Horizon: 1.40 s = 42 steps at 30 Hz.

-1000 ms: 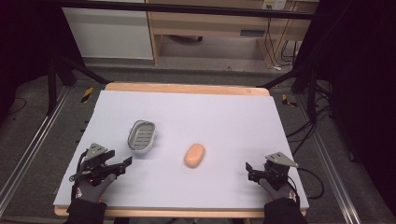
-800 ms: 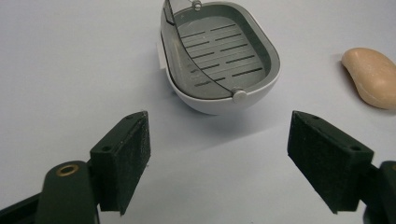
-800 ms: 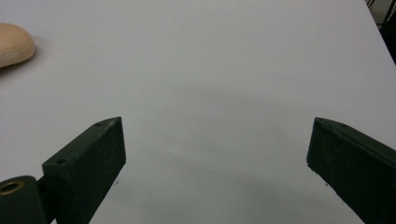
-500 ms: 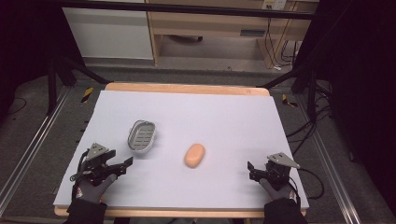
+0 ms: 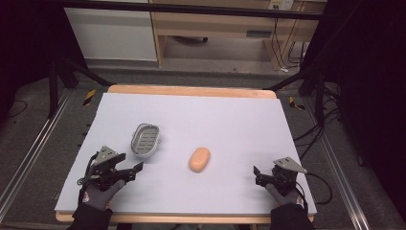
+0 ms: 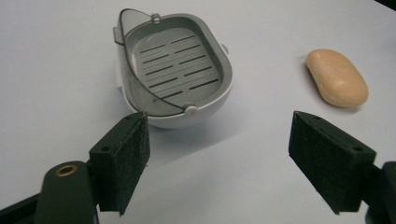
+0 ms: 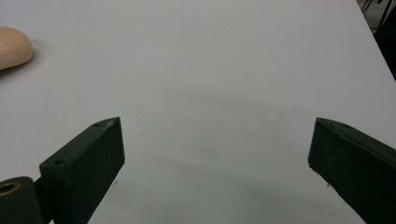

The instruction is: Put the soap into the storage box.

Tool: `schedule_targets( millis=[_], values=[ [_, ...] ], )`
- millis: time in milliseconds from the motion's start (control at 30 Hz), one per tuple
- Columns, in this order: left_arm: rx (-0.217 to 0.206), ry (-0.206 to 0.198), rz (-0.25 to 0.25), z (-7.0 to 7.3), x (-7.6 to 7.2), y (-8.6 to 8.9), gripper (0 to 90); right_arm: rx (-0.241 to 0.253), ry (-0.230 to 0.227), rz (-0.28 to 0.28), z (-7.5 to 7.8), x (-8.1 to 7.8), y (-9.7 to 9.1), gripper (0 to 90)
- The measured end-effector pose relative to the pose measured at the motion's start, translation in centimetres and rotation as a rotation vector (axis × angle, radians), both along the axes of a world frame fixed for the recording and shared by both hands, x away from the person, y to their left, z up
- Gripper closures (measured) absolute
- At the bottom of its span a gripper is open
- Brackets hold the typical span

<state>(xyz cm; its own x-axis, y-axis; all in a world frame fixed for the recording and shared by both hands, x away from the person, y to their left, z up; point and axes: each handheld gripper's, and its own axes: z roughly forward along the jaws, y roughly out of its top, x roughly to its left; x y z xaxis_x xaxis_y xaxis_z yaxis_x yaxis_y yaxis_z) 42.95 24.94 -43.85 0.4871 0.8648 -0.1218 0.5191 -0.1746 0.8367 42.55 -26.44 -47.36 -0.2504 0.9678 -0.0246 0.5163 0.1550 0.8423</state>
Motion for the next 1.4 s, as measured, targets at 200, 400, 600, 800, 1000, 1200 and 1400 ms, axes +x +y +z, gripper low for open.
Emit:
schedule_targets(
  millis=[200, 400, 600, 800, 1000, 1200, 1400],
  values=[
    [0.017, -0.005, -0.028, 0.3, -0.1, -1.1, 20.3, -0.002, -0.002, -0.001, 0.0, 0.0, 0.0, 4.0],
    [0.011, -0.010, -0.041, 0.7, 0.0, -2.1, 20.4, -0.001, -0.002, -0.003, 0.0, 0.0, 0.0, 4.0],
    [0.024, -0.021, -0.074, 1.2, 0.1, -3.4, 20.4, -0.008, -0.001, 0.005, 0.1, 0.0, 0.1, 3.7],
    [0.047, -0.029, -0.105, 1.6, 0.3, -4.6, 20.3, 0.000, 0.009, 0.004, 0.1, -0.1, 0.1, 3.0],
    [0.044, -0.033, -0.114, 2.0, 0.7, -5.4, 20.3, -0.013, -0.004, -0.007, 0.1, -0.2, 0.0, 5.7],
    [0.043, -0.036, -0.130, 2.3, 1.1, -6.6, 20.1, -0.010, -0.005, -0.008, 0.1, -0.2, 0.0, 4.9],
    [0.046, -0.027, -0.143, 2.3, 2.0, -8.3, 20.1, -0.004, -0.004, -0.007, 0.1, -0.2, -0.1, 5.0]
  ],
)
